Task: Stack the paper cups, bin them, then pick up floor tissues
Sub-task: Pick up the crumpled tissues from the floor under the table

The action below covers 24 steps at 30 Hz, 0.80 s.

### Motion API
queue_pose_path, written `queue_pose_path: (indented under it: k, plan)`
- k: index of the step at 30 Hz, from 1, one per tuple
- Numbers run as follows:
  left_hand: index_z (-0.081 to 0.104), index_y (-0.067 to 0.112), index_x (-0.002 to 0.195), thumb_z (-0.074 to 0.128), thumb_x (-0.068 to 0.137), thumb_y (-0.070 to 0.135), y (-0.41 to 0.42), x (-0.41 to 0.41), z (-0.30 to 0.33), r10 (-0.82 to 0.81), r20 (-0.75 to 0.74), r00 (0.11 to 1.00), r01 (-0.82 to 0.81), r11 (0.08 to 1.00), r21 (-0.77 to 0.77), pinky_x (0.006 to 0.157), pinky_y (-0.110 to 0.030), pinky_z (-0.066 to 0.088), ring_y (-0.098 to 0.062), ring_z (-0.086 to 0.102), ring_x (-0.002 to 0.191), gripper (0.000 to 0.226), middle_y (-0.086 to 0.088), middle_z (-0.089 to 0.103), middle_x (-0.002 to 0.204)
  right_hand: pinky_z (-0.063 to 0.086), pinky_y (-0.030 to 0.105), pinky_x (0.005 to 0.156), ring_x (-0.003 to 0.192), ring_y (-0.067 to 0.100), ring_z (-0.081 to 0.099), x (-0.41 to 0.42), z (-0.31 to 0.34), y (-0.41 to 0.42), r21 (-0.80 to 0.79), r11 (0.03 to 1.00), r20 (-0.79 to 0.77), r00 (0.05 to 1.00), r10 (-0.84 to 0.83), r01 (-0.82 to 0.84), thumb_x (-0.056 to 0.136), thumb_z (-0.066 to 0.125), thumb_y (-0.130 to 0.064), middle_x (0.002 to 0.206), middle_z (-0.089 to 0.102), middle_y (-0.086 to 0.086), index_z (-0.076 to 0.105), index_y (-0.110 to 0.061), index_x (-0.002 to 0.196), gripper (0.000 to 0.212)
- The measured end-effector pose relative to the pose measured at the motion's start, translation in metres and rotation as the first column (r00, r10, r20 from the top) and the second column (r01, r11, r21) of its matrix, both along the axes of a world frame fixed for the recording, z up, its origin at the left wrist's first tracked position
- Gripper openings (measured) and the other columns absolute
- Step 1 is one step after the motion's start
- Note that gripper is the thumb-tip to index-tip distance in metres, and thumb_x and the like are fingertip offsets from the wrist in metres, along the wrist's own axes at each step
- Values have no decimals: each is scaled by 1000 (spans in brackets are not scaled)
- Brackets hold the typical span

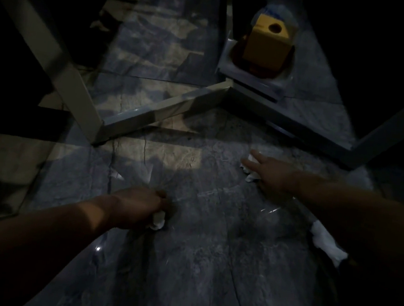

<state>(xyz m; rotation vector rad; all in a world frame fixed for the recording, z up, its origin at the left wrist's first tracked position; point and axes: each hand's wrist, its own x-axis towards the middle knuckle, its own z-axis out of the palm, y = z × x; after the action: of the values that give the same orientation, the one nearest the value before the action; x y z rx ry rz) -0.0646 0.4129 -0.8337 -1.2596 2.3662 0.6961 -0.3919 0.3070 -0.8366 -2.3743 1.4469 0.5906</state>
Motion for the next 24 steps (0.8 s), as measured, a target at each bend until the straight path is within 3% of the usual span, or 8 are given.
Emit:
queue_pose_path:
  k: [2, 4, 7, 9, 14, 17, 20, 24]
  plan:
    - [58, 23, 130, 60, 92, 22, -3, -1, 3, 36, -35, 999, -35, 999, 28, 83, -14, 33, -16, 55, 119, 38, 2, 55, 132, 22, 44, 117, 145, 35, 21, 2, -3, 4, 21, 999, -18, 999, 45, -45, 91, 54, -15, 161, 10, 9, 30, -21, 148, 62]
    - [57, 23, 131, 61, 91, 17, -4, -5, 3, 139, -70, 988, -133, 988, 79, 83, -13, 33, -15, 55, 120, 41, 3, 55, 131, 31, 42, 111, 137, 36, 35, 2, -8, 6, 2, 996, -31, 996, 85, -85, 90, 55, -11, 154, 29, 14, 43, -18, 142, 54]
    - [60, 21, 127, 62, 88, 13, -4, -11, 7, 253, -91, 963, -245, 965, 96, 91, -21, 45, -18, 57, 119, 40, 1, 59, 130, 46, 34, 85, 104, 30, 60, 3, -12, 5, -48, 980, -97, 978, 187, -192, 89, 57, -13, 118, 61, 14, 64, -14, 113, 24]
    - [63, 24, 120, 62, 89, 13, -6, -12, 7, 316, -93, 944, -304, 945, 122, 90, -30, 52, -16, 62, 110, 33, 1, 65, 123, 48, 30, 72, 86, 24, 65, 6, -12, 7, -34, 987, -24, 988, 154, -154, 91, 59, -21, 99, 68, 11, 65, -14, 92, 9]
    - [68, 20, 117, 50, 98, 5, -9, -20, 10, 553, -268, 789, -467, 823, 324, 71, -18, 57, -11, 69, 92, 30, 2, 69, 106, 46, 30, 90, 110, 26, 60, 8, 3, 8, 110, 990, 36, 995, -89, 85, 86, 58, -7, 120, 62, 9, 63, -14, 119, 34]
    - [68, 3, 111, 38, 99, -6, -9, -26, 16, 784, -289, 549, -538, 596, 596, 62, -24, 61, -23, 70, 80, 33, -12, 68, 101, 50, 27, 83, 103, 22, 64, 5, 5, 8, 174, 975, 89, 983, -158, 141, 84, 61, -5, 120, 64, 9, 63, -16, 118, 35]
    - [68, 0, 92, 33, 97, -11, -12, -32, 18, 924, -203, 324, -478, 346, 808, 54, -28, 60, -25, 67, 70, 37, -18, 65, 90, 50, 29, 87, 104, 24, 64, 6, 12, 8, 163, 980, 78, 988, -133, 119, 83, 63, -8, 117, 66, 9, 64, -14, 118, 35]
    - [62, -2, 81, 25, 88, -10, -20, -43, 20, 990, -23, 141, -367, 74, 927, 48, -28, 57, -27, 61, 67, 39, -20, 61, 83, 48, 29, 92, 110, 25, 61, 3, 17, 8, 151, 985, 71, 993, -94, 83, 80, 70, -15, 123, 63, 11, 64, -14, 119, 40]
